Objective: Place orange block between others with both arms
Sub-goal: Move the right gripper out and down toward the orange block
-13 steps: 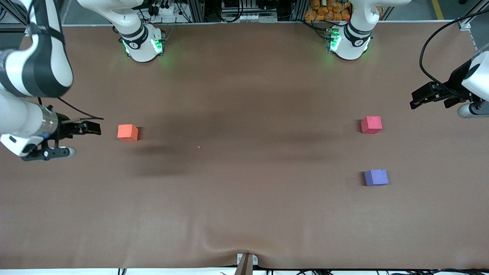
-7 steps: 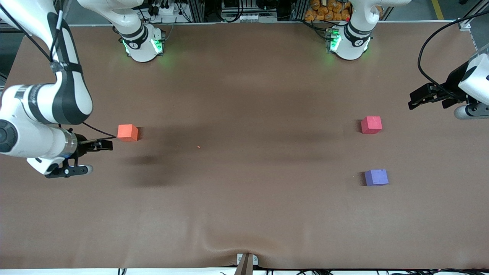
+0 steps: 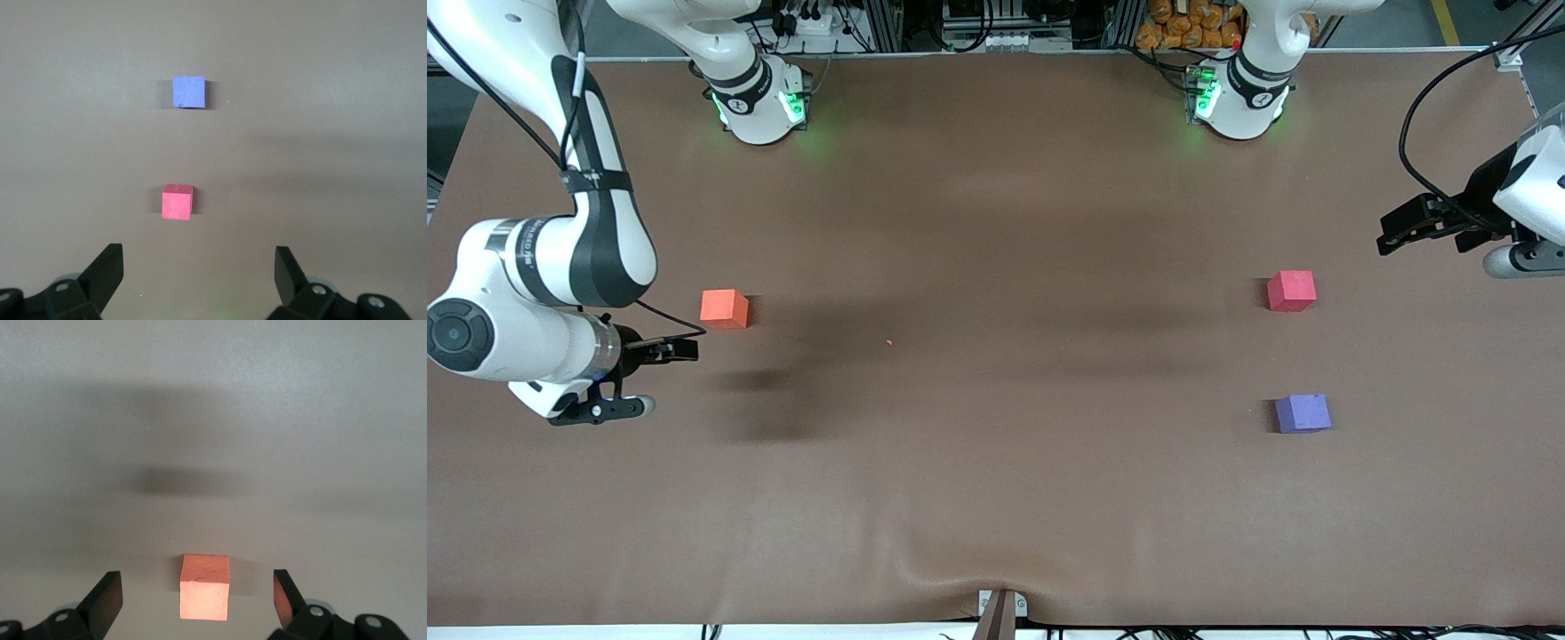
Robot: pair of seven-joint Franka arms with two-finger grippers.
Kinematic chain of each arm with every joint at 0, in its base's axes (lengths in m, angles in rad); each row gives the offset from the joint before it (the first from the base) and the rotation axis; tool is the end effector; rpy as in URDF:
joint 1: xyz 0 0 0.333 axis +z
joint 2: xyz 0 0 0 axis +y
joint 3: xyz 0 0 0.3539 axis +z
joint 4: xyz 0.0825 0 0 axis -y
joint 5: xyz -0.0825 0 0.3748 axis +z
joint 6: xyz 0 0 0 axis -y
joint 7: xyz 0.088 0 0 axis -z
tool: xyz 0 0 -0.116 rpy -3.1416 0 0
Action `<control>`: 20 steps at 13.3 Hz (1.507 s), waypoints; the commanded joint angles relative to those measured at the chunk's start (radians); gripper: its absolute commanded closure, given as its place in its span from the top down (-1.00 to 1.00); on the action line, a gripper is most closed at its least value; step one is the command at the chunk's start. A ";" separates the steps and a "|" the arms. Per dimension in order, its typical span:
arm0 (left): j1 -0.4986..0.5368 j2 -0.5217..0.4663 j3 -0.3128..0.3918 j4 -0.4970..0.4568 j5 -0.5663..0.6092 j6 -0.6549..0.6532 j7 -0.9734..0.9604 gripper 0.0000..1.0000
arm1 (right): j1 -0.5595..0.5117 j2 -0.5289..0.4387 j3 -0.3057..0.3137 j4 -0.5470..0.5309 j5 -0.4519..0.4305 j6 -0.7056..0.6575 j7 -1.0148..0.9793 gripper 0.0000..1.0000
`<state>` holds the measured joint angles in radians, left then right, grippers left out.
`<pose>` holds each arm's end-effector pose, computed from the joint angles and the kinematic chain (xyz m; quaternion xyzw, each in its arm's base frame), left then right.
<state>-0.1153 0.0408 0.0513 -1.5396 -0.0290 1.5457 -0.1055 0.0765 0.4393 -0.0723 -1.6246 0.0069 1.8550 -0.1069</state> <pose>0.5549 -0.0397 0.6432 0.9995 0.0206 -0.0184 0.0119 0.6563 0.0094 0.3824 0.9930 0.0557 -0.1042 0.0071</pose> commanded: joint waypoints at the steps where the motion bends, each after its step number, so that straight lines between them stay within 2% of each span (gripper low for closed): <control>1: 0.009 0.001 -0.005 0.006 -0.014 -0.009 0.010 1.00 | -0.009 0.021 0.003 0.006 0.001 0.023 0.009 1.00; 11: 0.009 -0.001 -0.004 0.006 -0.009 -0.007 0.009 1.00 | -0.014 0.029 0.003 0.006 0.001 0.039 0.009 1.00; 18: 0.009 0.002 -0.002 0.003 -0.005 -0.007 0.009 1.00 | -0.069 0.148 0.002 0.006 -0.010 0.248 -0.037 1.00; 20: 0.009 0.002 -0.002 0.003 -0.005 -0.009 0.009 1.00 | -0.087 0.150 0.003 -0.073 -0.001 0.247 -0.050 1.00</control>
<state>-0.1144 0.0414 0.0533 -1.5435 -0.0290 1.5457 -0.1055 0.0149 0.5905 -0.0796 -1.6347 0.0066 2.0877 -0.1321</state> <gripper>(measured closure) 0.000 0.000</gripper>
